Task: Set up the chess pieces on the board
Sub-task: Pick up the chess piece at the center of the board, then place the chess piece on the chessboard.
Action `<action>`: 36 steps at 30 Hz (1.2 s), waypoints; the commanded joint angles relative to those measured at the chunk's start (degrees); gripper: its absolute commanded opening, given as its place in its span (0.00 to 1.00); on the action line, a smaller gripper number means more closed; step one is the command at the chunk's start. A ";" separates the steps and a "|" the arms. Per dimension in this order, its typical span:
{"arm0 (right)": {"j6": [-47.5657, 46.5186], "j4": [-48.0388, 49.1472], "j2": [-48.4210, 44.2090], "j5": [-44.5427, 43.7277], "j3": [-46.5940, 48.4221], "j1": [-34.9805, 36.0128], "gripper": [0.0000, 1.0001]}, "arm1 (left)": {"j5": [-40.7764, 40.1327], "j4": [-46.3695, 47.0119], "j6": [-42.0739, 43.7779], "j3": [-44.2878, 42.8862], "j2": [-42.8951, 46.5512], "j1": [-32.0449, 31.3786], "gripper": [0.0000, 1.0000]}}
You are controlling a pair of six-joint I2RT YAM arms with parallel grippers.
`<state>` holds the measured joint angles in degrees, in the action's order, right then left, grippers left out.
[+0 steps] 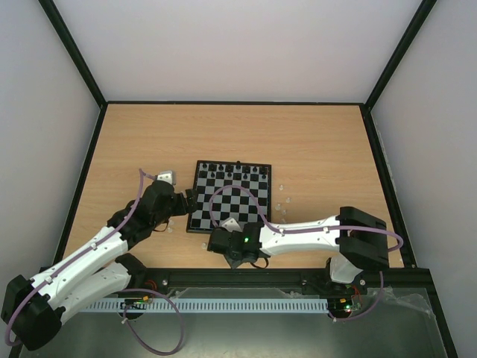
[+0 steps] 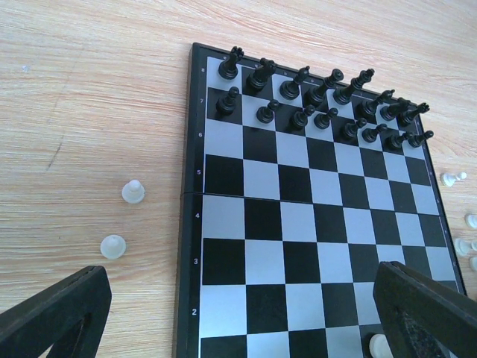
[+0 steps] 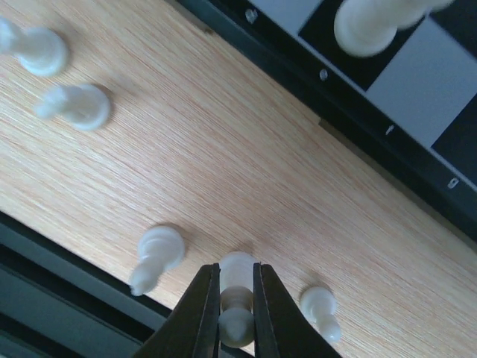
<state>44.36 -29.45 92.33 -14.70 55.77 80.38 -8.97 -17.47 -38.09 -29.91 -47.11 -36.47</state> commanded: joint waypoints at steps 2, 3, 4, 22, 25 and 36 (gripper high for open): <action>-0.90 -6.22 -2.68 -2.92 7.03 0.35 0.05 | 0.10 0.39 -0.47 0.77 0.81 -0.18 0.99; -1.29 -6.83 -2.56 -3.29 8.39 0.39 0.05 | 0.03 0.28 -0.50 0.69 0.94 -0.18 0.99; -1.83 -7.42 -2.23 -3.74 9.86 0.31 0.05 | -0.07 0.13 -0.50 0.69 1.09 -0.18 0.99; -12.34 -6.31 6.00 0.52 19.38 -11.41 0.05 | -2.33 -1.50 -1.11 -0.50 2.95 -0.20 0.99; -13.29 -5.13 7.35 1.75 19.20 -12.61 0.05 | -2.62 -1.60 -1.20 -0.58 2.99 -0.21 0.99; -14.76 -1.35 10.69 4.41 18.12 -15.03 0.05 | -2.98 -1.69 -1.37 -0.32 3.28 -0.18 0.99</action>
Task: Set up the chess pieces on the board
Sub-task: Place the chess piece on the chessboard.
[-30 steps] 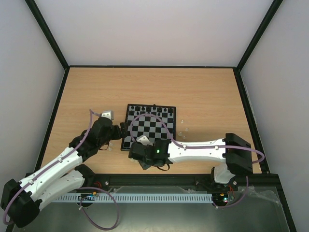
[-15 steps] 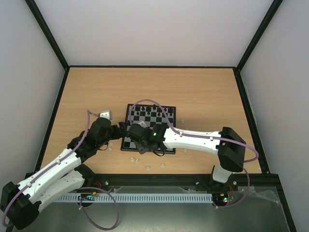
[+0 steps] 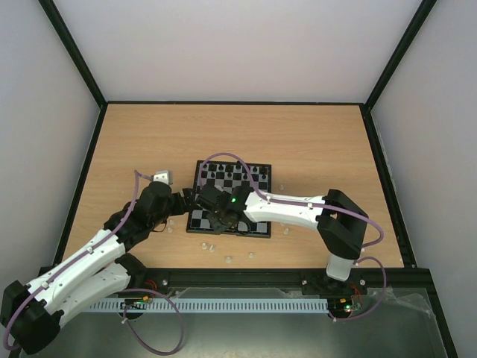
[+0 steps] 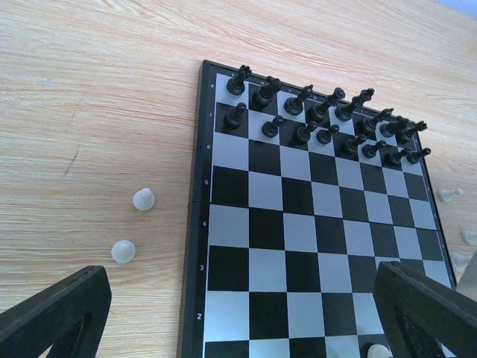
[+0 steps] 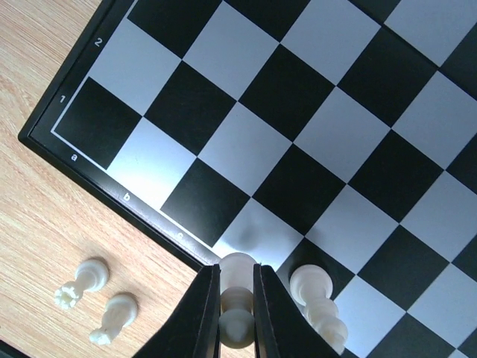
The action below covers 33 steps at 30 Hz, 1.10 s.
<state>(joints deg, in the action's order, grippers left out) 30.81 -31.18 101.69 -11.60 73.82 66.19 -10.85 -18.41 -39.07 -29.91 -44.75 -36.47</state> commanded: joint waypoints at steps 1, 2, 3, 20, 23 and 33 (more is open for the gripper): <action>-1.26 0.68 1.50 1.56 -0.03 -1.08 0.05 | -1.10 -0.77 -0.39 -0.27 0.90 -0.18 0.99; -1.33 0.93 1.62 1.84 -0.20 -1.26 0.05 | -1.10 -0.83 -0.40 -0.27 0.95 -0.18 0.99; -1.36 1.02 1.72 1.94 -0.28 -1.47 0.05 | -1.10 -0.87 -0.47 -0.27 0.98 -0.23 0.99; -0.91 1.27 2.93 2.02 -2.09 -2.21 0.06 | -0.75 -0.96 -0.66 0.03 1.89 -0.19 0.99; -0.75 1.22 2.90 1.85 -2.57 -2.20 0.06 | -0.75 -1.01 -0.67 0.09 1.90 -0.23 0.99; -0.67 1.08 3.60 1.66 -2.02 -2.21 0.11 | -0.75 -0.96 -0.70 0.08 2.12 -0.18 0.99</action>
<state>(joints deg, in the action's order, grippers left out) 29.95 -28.27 103.98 -9.54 72.05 64.14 -10.98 -18.59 -39.44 -29.91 -43.20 -36.47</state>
